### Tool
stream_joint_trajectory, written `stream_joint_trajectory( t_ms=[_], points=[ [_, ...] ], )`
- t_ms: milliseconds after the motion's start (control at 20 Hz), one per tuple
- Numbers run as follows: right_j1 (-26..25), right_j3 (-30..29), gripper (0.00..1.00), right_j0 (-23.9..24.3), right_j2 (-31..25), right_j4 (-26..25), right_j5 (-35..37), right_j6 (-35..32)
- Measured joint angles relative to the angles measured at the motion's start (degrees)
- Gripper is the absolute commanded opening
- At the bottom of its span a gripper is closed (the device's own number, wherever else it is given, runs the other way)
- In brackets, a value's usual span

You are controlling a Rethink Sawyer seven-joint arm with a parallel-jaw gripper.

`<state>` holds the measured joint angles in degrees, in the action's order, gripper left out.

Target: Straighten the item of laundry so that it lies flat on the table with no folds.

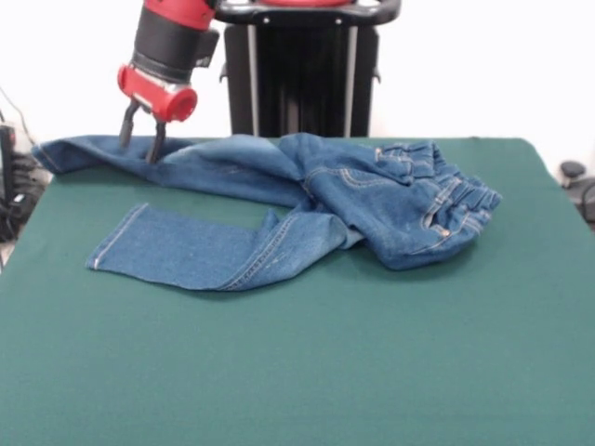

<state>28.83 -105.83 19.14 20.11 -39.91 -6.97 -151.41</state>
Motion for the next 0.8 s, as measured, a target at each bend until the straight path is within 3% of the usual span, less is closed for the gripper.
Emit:
stream_joint_trajectory(
  t_ms=[400, 800],
  points=[
    [6.51, -0.02, 1.0, 9.65, -13.8, -0.06, 8.0, 0.0],
    [8.45, 0.49, 1.0, 10.58, -18.3, -0.09, 11.77, 0.0]
  ],
)
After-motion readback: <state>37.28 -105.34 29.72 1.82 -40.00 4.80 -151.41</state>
